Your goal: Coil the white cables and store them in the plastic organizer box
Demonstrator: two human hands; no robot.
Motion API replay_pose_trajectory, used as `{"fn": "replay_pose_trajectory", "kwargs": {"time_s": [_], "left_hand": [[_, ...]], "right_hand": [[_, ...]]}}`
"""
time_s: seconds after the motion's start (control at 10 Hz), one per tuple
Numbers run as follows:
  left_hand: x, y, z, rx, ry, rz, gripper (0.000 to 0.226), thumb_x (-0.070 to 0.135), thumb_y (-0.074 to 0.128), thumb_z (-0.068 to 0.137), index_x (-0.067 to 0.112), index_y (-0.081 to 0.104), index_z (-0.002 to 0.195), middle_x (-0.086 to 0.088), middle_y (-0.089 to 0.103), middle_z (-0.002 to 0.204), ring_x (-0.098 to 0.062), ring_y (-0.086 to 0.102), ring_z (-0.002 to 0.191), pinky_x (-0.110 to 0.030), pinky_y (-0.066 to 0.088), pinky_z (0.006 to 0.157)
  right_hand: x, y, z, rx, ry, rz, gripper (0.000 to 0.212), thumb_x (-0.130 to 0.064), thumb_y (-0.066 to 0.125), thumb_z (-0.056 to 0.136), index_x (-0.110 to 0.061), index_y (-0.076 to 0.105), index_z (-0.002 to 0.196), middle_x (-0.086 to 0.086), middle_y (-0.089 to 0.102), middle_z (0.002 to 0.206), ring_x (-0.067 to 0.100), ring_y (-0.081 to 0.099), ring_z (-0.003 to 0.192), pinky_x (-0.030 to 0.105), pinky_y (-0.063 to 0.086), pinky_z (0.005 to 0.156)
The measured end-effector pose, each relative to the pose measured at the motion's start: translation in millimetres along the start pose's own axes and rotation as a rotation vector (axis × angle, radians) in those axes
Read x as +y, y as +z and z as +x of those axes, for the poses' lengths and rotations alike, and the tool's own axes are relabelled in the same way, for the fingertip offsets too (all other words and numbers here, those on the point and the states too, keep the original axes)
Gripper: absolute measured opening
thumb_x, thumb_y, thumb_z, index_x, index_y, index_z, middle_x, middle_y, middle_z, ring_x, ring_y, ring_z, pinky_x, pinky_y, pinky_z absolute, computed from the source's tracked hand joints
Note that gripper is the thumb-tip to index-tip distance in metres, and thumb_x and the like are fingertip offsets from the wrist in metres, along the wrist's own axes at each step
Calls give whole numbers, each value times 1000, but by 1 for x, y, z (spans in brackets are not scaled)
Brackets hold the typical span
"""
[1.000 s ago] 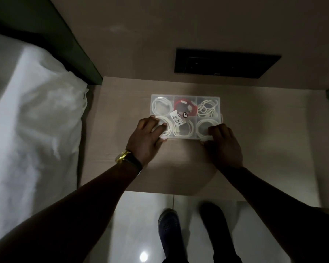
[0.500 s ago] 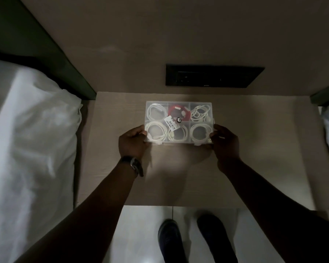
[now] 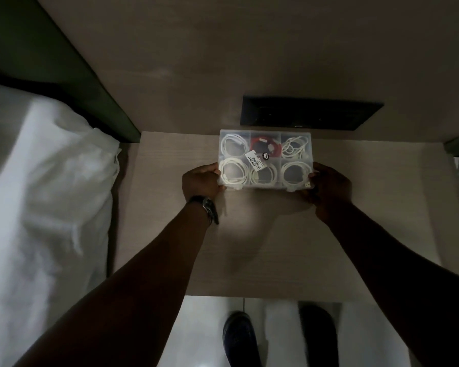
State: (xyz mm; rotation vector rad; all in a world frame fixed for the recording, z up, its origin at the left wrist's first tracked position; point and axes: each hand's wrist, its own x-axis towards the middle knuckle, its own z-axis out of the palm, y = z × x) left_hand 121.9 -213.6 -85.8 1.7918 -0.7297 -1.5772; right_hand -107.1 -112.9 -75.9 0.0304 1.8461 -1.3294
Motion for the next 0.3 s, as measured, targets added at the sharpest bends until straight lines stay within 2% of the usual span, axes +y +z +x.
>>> {"fn": "replay_pose_trajectory", "kwargs": {"time_s": [0.1, 0.2, 0.3], "left_hand": [[0, 1, -5, 25, 127, 171, 19, 0, 69, 80, 15, 78, 87, -9, 76, 102, -27, 71, 96, -34, 60, 76], [8, 2, -19, 69, 290, 422, 24, 7, 60, 88, 12, 74, 107, -9, 71, 118, -25, 63, 114, -26, 45, 100], [15, 0, -47, 72, 395, 620, 35, 10, 48, 96, 8, 59, 129, -13, 58, 137, -31, 52, 128, -31, 37, 106]], "right_hand": [[-3, 1, -1, -5, 14, -32, 29, 1, 58, 90, -16, 69, 110, 13, 69, 93, 26, 64, 71, 35, 55, 62], [-20, -2, -7, -78, 39, -120, 35, -3, 63, 89, -15, 65, 122, 9, 68, 94, 24, 64, 74, 43, 56, 80], [-47, -22, -22, -144, 11, -272, 47, -14, 71, 87, -16, 57, 132, 11, 64, 117, 26, 59, 101, 47, 49, 97]]}}
